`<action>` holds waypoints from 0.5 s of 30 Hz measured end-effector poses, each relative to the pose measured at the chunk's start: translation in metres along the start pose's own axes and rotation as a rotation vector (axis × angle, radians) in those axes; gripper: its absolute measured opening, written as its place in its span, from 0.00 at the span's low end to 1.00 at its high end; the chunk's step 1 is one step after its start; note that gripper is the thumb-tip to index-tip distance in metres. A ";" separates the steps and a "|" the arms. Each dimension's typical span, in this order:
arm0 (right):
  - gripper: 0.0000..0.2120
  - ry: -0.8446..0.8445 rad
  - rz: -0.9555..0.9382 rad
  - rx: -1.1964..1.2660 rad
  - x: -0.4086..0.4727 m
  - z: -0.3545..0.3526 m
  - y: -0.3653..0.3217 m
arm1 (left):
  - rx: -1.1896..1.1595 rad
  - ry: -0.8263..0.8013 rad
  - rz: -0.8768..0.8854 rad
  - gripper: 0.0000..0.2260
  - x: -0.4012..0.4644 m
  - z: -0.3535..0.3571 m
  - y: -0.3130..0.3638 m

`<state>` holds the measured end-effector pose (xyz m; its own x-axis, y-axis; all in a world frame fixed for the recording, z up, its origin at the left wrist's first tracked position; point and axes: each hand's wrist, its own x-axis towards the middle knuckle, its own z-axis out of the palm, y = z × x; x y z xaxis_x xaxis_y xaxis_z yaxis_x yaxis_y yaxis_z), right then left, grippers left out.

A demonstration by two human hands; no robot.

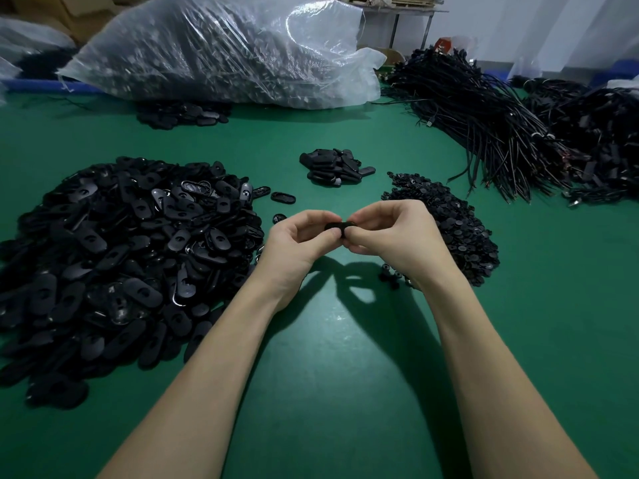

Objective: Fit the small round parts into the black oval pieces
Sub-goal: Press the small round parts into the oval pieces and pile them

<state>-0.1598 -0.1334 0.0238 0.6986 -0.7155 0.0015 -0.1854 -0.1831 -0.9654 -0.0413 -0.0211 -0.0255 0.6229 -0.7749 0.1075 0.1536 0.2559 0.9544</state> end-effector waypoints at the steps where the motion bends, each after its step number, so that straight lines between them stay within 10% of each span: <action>1: 0.04 -0.003 -0.007 -0.007 0.000 -0.001 0.000 | 0.019 -0.005 0.002 0.11 0.000 0.000 0.000; 15: 0.05 0.062 -0.065 -0.198 -0.001 0.005 0.008 | 0.175 0.046 0.019 0.08 0.000 0.003 -0.002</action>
<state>-0.1586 -0.1309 0.0146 0.6705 -0.7371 0.0839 -0.2783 -0.3547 -0.8926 -0.0444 -0.0232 -0.0261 0.6591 -0.7429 0.1166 0.0087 0.1626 0.9866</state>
